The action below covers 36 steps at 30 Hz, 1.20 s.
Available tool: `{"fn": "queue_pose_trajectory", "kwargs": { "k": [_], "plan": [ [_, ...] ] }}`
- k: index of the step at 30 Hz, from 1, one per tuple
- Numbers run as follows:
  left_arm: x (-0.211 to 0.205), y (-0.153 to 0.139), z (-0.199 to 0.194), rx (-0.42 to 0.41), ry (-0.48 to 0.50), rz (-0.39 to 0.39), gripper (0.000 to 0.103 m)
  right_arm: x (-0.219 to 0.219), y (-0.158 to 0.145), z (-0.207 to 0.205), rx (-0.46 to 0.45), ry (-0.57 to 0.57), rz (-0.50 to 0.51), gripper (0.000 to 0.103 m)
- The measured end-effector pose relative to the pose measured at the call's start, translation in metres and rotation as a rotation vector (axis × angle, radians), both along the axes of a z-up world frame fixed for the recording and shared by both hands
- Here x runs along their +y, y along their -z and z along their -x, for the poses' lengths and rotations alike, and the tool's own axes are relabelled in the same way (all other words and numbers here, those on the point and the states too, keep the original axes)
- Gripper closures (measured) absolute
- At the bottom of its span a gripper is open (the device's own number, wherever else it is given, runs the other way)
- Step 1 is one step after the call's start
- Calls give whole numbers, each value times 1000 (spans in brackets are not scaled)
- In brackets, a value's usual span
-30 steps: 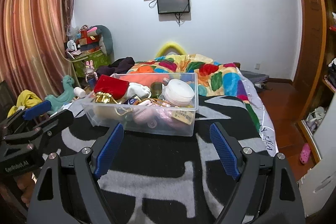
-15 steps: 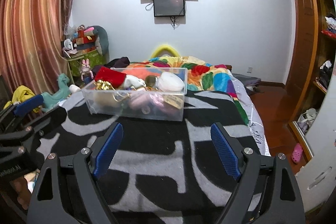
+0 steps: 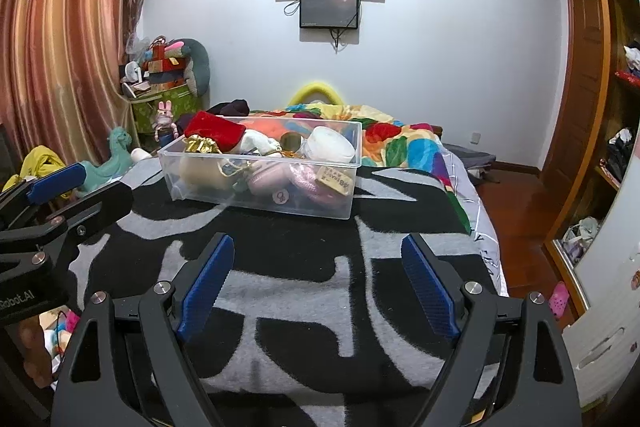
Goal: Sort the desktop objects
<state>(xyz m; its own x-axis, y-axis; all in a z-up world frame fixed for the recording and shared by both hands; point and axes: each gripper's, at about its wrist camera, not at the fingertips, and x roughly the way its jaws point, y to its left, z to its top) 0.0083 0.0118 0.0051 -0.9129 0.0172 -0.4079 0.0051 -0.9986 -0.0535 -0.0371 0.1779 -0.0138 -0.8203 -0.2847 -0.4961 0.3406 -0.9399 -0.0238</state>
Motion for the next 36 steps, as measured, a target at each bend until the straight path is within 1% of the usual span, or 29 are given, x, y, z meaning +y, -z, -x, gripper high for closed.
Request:
{"fn": "queue_pose_trajectory", "kwargs": {
  "k": [8,12,20,24,26,33,36],
  "plan": [
    [1,1,0,8,4,-1,14,-3,2,1,-8,-9,-6,19],
    [3,2,1,12,-15,10,14,-5,2,-1,-8,-27,-3,19],
    [4,-1,-1,17,6,5,14,-4,3,0,-16,-39,11,19],
    [2,1,1,-1,30,-18,14,-3,2,1,-21,-43,25,19],
    [2,2,2,1,27,-22,14,-3,2,1,-23,-44,28,19],
    [3,0,0,35,20,-5,14,-3,4,3,-30,-41,34,19],
    [7,1,1,22,12,24,14,-3,5,4,-35,-38,32,19]
  ]
}}
